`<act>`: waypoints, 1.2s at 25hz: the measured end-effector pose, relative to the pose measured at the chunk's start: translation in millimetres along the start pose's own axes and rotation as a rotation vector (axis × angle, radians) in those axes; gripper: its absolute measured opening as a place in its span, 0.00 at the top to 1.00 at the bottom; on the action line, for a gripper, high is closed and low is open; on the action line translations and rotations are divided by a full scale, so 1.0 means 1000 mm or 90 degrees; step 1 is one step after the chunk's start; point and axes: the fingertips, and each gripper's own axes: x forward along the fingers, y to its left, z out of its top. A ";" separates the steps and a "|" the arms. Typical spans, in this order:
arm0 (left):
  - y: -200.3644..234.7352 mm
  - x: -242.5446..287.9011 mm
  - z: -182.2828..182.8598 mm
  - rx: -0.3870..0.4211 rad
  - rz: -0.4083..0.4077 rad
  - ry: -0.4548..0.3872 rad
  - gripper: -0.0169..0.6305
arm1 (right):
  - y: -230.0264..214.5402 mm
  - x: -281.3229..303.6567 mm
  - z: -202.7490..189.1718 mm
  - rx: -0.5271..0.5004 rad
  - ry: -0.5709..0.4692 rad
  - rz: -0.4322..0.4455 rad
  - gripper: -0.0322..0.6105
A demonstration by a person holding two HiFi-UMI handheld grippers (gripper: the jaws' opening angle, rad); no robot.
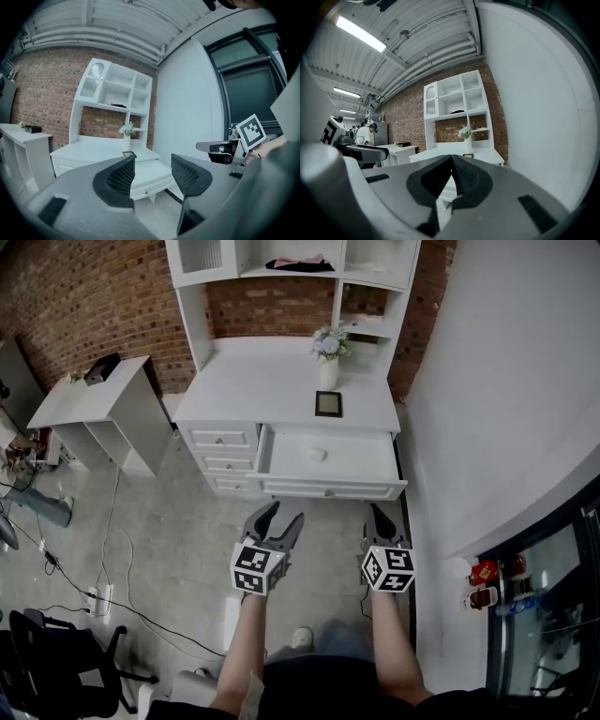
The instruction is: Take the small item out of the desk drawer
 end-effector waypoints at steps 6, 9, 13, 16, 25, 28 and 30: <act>0.005 0.000 -0.004 0.009 0.003 0.000 0.62 | -0.005 0.003 -0.002 0.003 -0.004 -0.008 0.95; 0.013 0.002 -0.006 0.005 0.009 0.003 0.62 | -0.006 0.012 -0.002 0.008 -0.005 -0.009 0.95; 0.025 0.021 -0.009 0.001 0.013 0.011 0.62 | -0.015 0.033 -0.004 0.013 -0.004 -0.008 0.95; 0.036 0.046 -0.011 -0.001 0.016 0.016 0.62 | -0.025 0.058 -0.005 0.015 -0.001 -0.005 0.95; 0.078 0.141 -0.013 -0.010 0.032 0.039 0.62 | -0.070 0.161 0.005 0.013 0.004 0.016 0.95; 0.094 0.172 -0.013 -0.018 0.044 0.052 0.62 | -0.084 0.199 0.003 0.021 0.018 0.026 0.95; 0.106 0.190 -0.011 -0.025 0.054 0.056 0.62 | -0.090 0.222 0.004 0.020 0.028 0.037 0.95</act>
